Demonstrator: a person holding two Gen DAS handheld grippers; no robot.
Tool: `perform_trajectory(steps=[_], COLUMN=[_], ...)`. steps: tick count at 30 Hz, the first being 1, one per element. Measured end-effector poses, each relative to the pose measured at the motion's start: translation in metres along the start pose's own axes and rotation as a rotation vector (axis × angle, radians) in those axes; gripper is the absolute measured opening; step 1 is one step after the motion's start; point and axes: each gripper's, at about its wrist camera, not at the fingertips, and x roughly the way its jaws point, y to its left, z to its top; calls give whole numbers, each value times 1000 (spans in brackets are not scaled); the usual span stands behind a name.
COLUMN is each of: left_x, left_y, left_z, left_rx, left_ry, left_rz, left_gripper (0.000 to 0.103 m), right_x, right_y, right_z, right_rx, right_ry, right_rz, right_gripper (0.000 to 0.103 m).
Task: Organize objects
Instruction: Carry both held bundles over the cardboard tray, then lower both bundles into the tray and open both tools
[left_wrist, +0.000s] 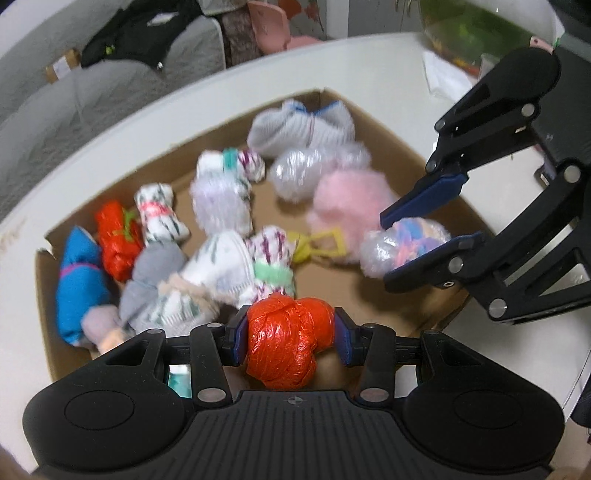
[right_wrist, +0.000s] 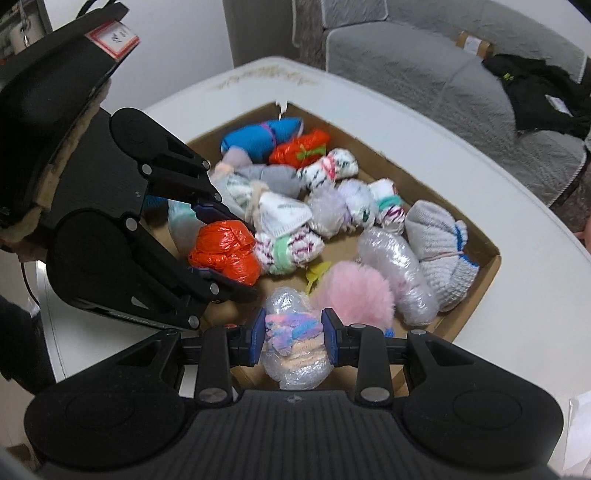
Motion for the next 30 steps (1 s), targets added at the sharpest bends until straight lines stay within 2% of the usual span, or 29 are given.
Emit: perform_trajectory(steps=[9,24,30], left_x=[12,15,13], left_y=[0,2,10], left_z=[-5,-2,-7], left_rx=[-13,-54,-102], left_ry=[10,-2,-2], left_rz=[19,22,4], left_gripper=[52,54,62], right_x=[18,32,33], right_y=[3,0,0], right_z=[-1,-3,-5], right_rx=[-21,-16,-11], right_ry=[63,101,116], right_rz=[4,-13,-17], right_gripper=[30,30,31])
